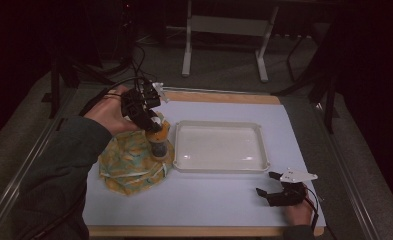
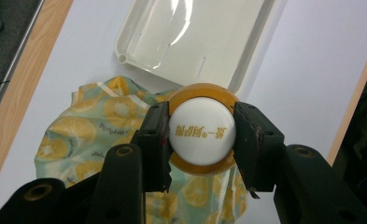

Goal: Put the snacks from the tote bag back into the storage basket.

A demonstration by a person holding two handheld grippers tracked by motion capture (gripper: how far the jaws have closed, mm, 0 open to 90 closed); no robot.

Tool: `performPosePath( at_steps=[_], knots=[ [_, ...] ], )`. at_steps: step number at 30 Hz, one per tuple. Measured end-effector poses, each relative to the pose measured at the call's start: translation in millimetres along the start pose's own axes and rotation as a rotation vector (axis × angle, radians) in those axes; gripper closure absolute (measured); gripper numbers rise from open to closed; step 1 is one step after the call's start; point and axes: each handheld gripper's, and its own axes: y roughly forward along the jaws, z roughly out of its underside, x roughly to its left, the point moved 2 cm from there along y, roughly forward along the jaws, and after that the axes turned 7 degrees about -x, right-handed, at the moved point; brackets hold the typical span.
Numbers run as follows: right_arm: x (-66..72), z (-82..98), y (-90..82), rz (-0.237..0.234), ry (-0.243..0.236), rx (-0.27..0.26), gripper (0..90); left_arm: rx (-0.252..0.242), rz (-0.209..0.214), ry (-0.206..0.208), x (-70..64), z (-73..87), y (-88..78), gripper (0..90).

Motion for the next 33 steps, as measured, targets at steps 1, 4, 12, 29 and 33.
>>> performPosePath(
  at_steps=[1, 4, 12, 29, 33],
  knots=[
    [0.0, 0.0, 0.0, 0.0, -0.001, 0.001, 15.5, 0.0, 0.0, 0.003, -0.2, -1.2, 0.8, 58.8],
    [-0.1, 0.0, 0.0, -0.001, 0.0, 0.001, 15.5, -0.004, 0.0, 0.005, -0.8, -4.7, 2.9, 58.8],
    [0.0, 0.0, 0.0, -0.001, 0.0, 0.001, 15.5, -0.004, 0.004, 0.015, -2.4, -9.6, 7.5, 58.8],
    [0.1, 0.0, 0.0, -0.002, -0.001, 0.002, 15.5, -0.003, 0.006, 0.025, -6.1, -16.9, 16.3, 58.8],
    [0.1, 0.0, 0.1, -0.002, -0.001, 0.002, 15.5, -0.006, 0.005, 0.026, -6.9, -18.7, 18.2, 58.8]
  ],
)
